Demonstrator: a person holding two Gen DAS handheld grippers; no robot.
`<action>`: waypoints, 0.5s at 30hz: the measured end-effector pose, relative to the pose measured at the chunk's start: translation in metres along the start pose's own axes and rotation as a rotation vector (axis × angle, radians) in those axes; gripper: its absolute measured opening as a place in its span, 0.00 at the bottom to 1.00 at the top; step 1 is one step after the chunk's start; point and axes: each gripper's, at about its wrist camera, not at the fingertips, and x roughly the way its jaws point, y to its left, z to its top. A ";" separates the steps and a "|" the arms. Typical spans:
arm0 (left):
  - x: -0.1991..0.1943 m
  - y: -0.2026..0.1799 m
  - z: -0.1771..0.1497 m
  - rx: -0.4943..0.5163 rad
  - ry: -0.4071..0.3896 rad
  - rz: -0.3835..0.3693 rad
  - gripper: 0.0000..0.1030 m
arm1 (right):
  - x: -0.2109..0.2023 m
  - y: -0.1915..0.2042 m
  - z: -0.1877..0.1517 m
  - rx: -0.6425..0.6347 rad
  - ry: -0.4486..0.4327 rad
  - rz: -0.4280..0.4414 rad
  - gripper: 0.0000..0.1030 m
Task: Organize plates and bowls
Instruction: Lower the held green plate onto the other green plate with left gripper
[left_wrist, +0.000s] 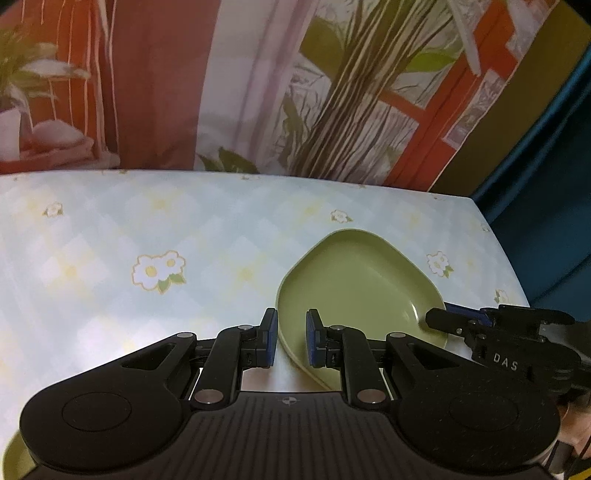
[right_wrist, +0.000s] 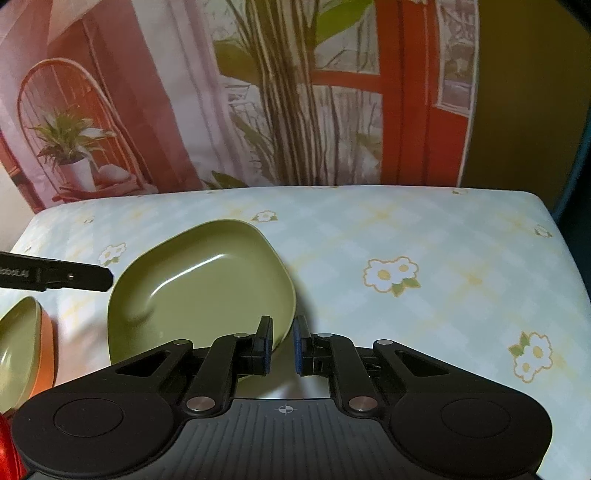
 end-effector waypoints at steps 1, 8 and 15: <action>0.002 0.000 0.000 -0.004 0.003 0.000 0.17 | 0.001 0.001 0.000 -0.004 0.000 0.003 0.10; 0.004 -0.003 0.003 0.002 0.008 0.028 0.17 | 0.003 0.002 0.000 -0.005 -0.003 0.016 0.10; 0.012 -0.001 0.001 0.004 0.027 0.037 0.17 | 0.004 0.001 -0.001 0.003 -0.008 0.019 0.10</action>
